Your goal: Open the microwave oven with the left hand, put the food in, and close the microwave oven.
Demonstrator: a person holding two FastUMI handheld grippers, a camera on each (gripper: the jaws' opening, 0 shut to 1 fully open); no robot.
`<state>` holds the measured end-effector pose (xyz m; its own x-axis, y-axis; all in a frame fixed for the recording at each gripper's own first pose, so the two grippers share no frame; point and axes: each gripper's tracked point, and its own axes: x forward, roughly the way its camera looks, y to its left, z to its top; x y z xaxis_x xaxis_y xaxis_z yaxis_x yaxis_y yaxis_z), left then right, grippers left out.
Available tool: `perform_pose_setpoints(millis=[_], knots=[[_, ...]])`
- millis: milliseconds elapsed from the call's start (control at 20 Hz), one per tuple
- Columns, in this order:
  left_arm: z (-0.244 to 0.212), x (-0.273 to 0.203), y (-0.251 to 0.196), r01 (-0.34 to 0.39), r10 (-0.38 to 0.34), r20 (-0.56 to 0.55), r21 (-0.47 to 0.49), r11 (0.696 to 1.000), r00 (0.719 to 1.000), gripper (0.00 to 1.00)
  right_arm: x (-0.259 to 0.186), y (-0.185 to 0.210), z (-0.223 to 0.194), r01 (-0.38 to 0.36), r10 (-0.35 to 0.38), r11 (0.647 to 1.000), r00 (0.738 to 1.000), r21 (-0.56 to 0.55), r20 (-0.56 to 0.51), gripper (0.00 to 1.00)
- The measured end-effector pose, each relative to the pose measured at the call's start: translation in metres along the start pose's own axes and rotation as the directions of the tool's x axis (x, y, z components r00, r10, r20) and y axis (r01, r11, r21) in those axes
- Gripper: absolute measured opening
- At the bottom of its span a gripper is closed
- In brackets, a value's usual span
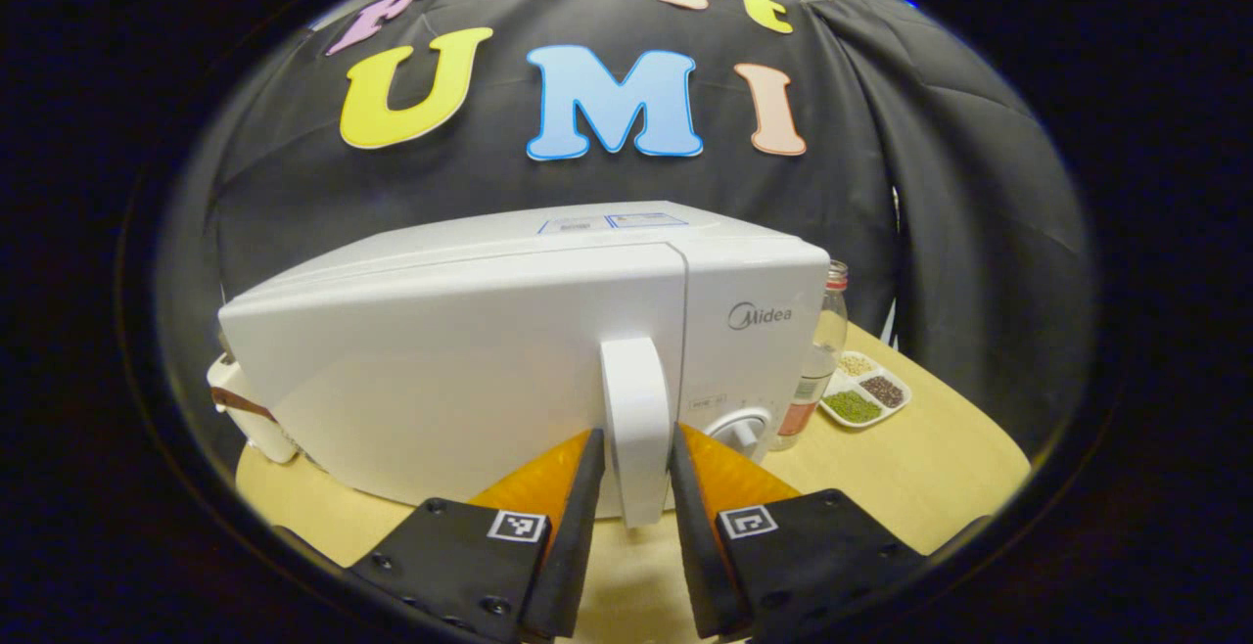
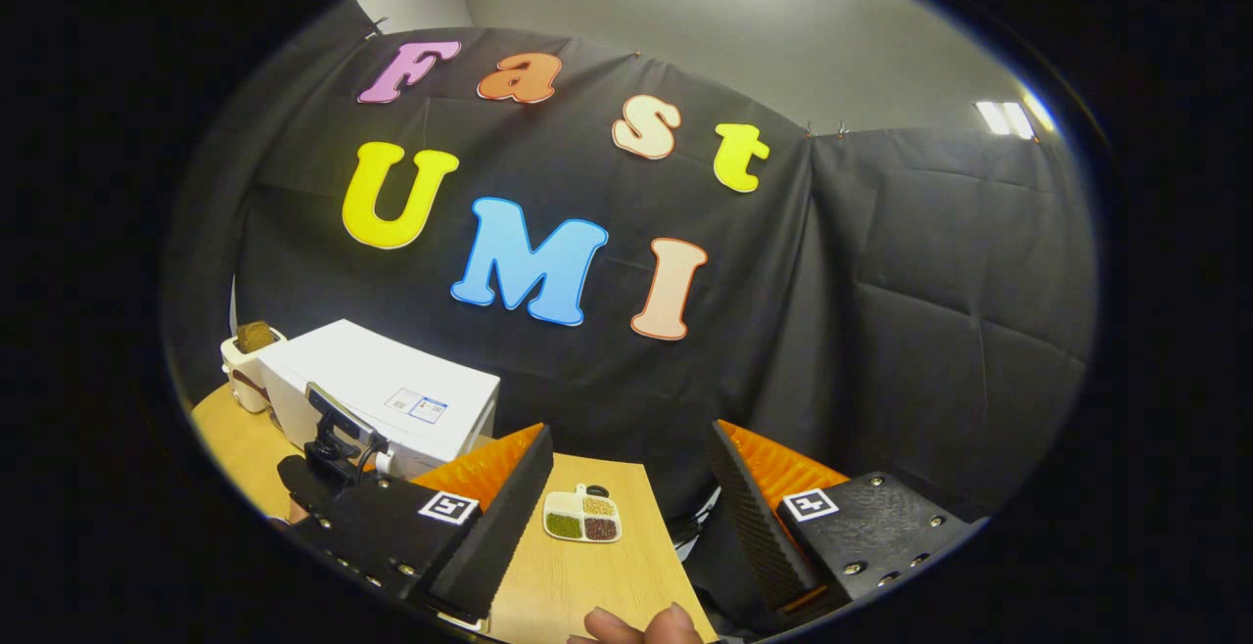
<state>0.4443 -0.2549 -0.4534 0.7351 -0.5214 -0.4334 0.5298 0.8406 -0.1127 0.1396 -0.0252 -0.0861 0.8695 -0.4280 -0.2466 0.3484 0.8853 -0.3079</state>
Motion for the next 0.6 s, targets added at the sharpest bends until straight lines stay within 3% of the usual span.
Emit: perform_pose_setpoints(millis=[50,150,300,350,600], knots=[[-0.001,-0.003,0.002,0.002,-0.002,0.000,0.000,1.000,1.000,0.41,-0.001,0.003,0.001,-0.010,0.010,1.000,1.000,0.004,0.001,0.97],[-0.003,-0.002,0.000,0.006,-0.006,-0.006,-0.008,1.000,1.000,0.32,-0.003,0.011,0.002,-0.038,0.038,0.999,0.999,0.006,0.013,0.97],[-0.006,-0.003,0.000,0.010,-0.010,-0.006,-0.047,0.999,1.000,0.29,-0.003,0.025,0.005,-0.106,0.106,0.994,0.994,-0.019,0.033,0.97],[-0.005,-0.004,0.000,0.011,-0.012,-0.006,-0.044,0.999,1.000,0.22,-0.004,0.033,0.006,-0.145,0.146,0.989,0.989,-0.027,0.036,0.97],[-0.007,-0.005,0.000,-0.018,0.014,-0.053,-0.067,0.998,0.998,0.20,-0.008,0.045,0.005,-0.286,0.290,0.955,0.956,-0.080,0.044,0.97]])
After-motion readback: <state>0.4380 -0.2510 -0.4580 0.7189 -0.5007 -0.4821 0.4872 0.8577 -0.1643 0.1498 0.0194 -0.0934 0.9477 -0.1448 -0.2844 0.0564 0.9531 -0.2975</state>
